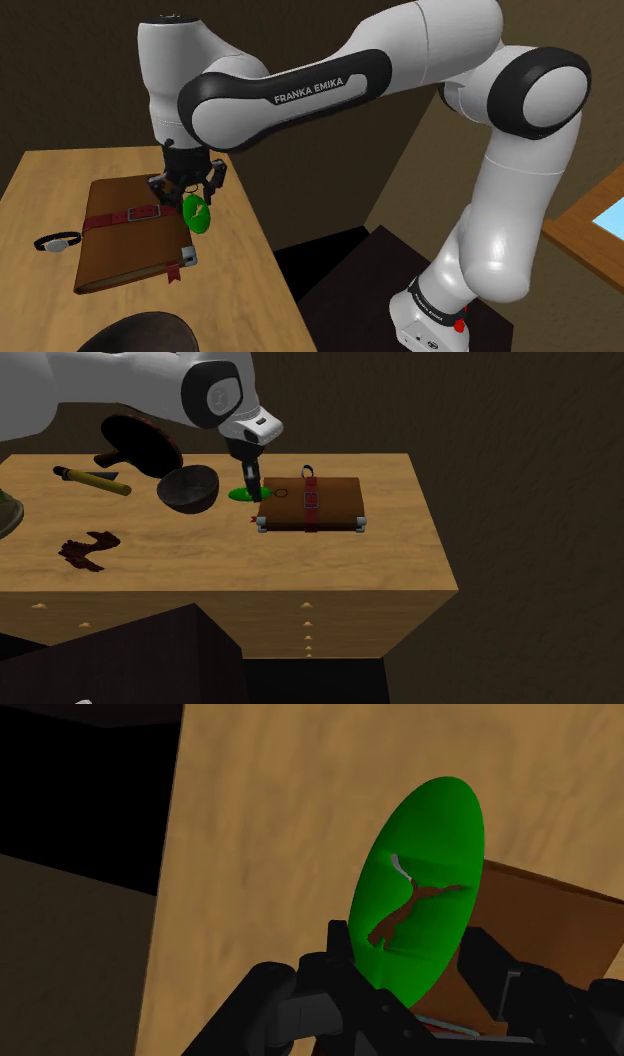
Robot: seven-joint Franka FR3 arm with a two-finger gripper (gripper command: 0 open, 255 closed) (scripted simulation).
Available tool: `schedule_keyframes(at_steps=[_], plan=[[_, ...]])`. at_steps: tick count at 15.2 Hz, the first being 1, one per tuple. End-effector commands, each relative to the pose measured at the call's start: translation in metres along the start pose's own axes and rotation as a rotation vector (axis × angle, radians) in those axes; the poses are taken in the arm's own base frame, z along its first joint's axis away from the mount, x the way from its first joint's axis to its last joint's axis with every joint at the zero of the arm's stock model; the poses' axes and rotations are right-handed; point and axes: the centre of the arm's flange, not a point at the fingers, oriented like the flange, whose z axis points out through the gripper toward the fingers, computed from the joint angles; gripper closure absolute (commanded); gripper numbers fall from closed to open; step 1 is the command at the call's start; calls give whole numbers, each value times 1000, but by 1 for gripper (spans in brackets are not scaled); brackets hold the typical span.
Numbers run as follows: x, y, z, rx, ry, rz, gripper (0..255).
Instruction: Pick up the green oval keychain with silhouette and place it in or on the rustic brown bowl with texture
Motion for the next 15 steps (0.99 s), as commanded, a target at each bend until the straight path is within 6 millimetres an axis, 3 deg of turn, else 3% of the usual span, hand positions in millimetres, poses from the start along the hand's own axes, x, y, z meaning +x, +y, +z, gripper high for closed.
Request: schedule_keyframes(at_steps=[1,15], plan=[[-20,-16,-3,0,0,1,255],[-165,-130,-15,0,0,1,255]])
